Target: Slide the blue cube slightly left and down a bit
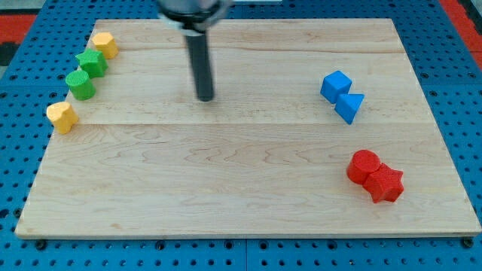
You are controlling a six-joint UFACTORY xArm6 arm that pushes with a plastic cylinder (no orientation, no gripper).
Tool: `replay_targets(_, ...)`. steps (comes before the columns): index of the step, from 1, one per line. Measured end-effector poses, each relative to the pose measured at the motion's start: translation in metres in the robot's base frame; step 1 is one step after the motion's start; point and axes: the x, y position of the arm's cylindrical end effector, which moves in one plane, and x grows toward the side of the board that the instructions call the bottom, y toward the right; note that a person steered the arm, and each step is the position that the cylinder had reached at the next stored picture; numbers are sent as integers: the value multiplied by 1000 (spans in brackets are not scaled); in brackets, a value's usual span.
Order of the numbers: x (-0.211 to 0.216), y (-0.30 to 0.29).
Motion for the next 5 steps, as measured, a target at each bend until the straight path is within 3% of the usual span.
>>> replay_targets(3, -81, 181)
replay_targets(4, -69, 247)
replay_targets(5, -32, 244)
